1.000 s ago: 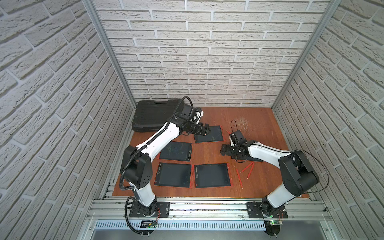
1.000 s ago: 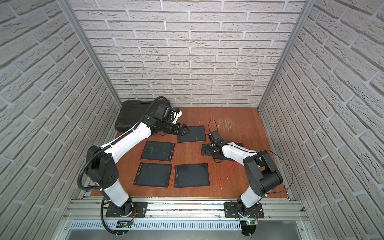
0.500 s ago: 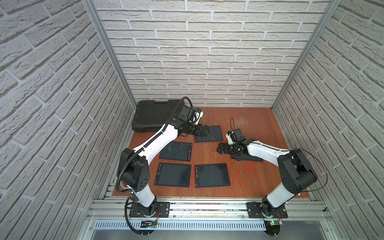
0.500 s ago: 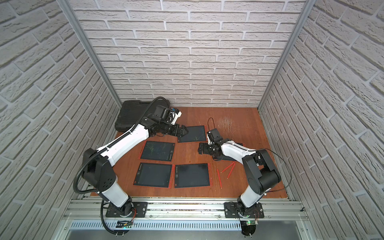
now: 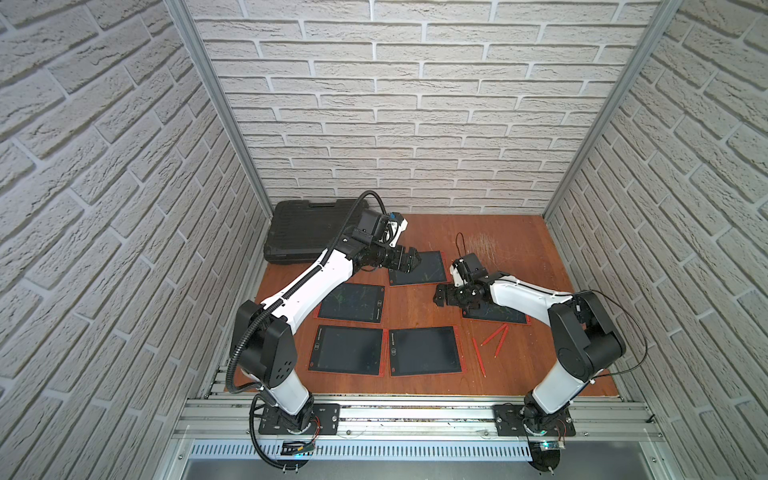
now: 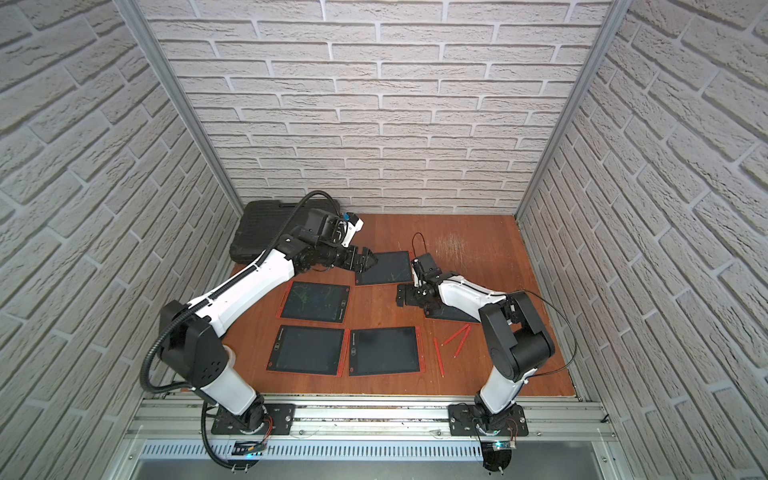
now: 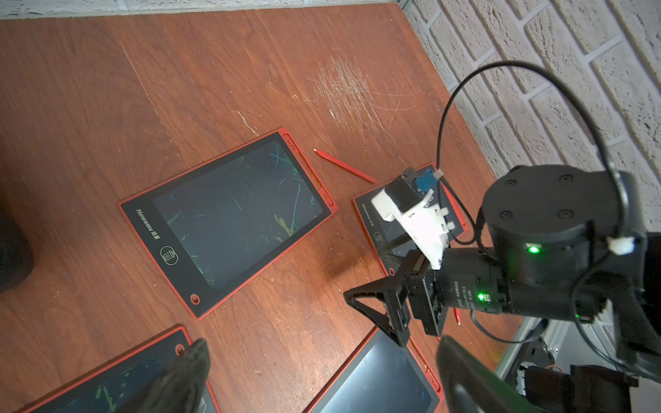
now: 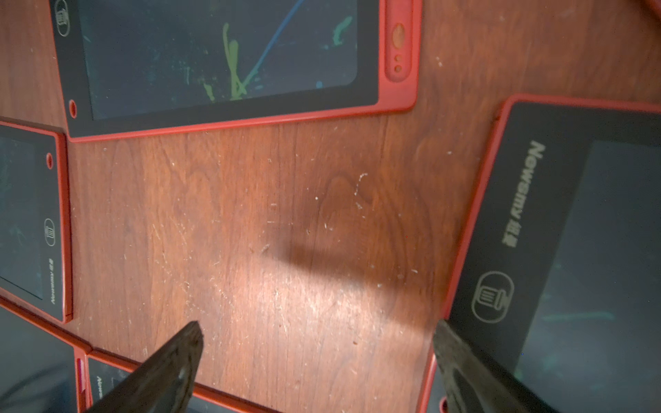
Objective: Place the stylus back onto the writing tablet
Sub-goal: Move the writing tablet to the center of the board.
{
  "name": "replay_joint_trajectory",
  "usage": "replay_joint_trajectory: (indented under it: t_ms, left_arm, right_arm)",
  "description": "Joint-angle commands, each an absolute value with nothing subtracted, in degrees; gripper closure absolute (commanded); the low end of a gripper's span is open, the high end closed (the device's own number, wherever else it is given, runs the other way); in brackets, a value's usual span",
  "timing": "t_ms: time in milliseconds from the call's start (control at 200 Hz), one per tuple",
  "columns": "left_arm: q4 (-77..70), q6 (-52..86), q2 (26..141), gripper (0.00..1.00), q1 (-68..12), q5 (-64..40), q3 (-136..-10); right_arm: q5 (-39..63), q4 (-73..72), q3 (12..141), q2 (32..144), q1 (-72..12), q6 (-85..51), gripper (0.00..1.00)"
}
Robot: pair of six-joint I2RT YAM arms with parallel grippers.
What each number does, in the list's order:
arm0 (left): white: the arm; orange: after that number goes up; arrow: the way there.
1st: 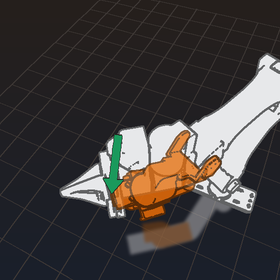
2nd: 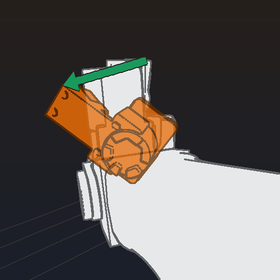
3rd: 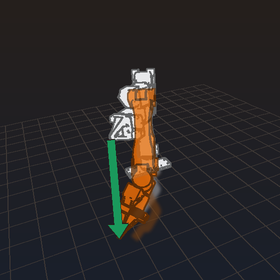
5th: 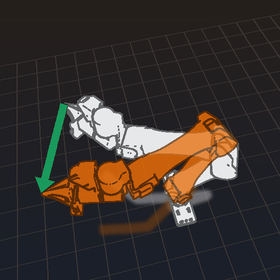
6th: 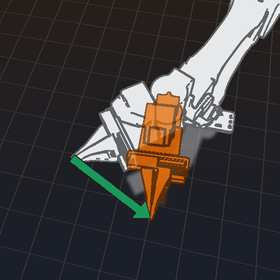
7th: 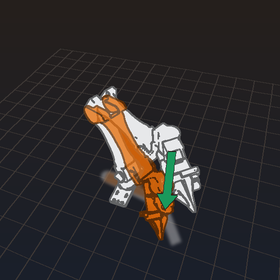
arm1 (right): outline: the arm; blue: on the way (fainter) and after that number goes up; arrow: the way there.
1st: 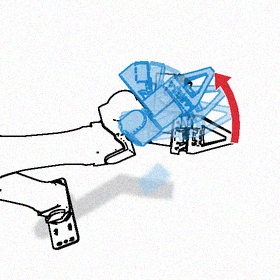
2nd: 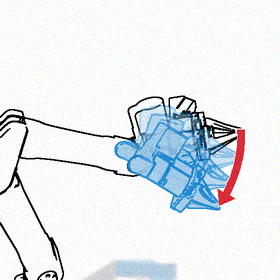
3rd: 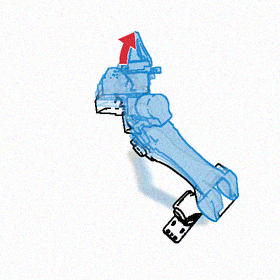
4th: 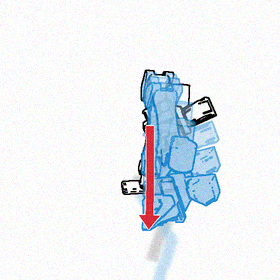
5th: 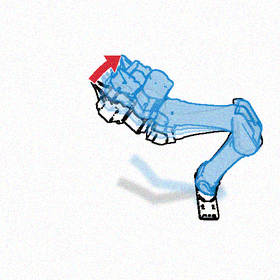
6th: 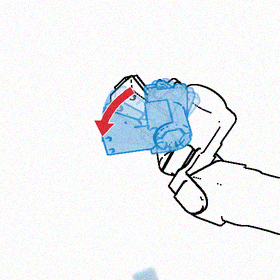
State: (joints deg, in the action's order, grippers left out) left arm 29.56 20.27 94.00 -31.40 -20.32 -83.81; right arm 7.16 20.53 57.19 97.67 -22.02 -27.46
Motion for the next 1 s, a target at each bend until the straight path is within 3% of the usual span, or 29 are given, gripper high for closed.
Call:
replay_joint_trajectory:
  t_ms: [0, 475, 710, 995]
  left_arm:
    - [27.4, 19.2, 93.1, 0.02, -30.9, -21.8, -83.4]
    - [26.7, 17.0, 93.1, 0.02, -30.4, -22.3, -82.8]
    - [26.6, 16.7, 93.0, 0.02, -30.3, -22.1, -82.7]
    - [26.3, 16.3, 92.0, 0.02, -30.9, -22.4, -82.2]
  right_arm:
    - [8.1, 17.6, 56.1, 99.6, -22.6, -27.5, 0.01]
    - [-3.1, 23.7, 54.9, 99.6, -22.5, -27.0, 0.01]
    - [-0.3, 23.6, 57.3, 99.3, -22.6, -25.3, 0.01]
    - [-5.7, 26.1, 54.4, 89.8, -23.2, -30.6, 0.01]
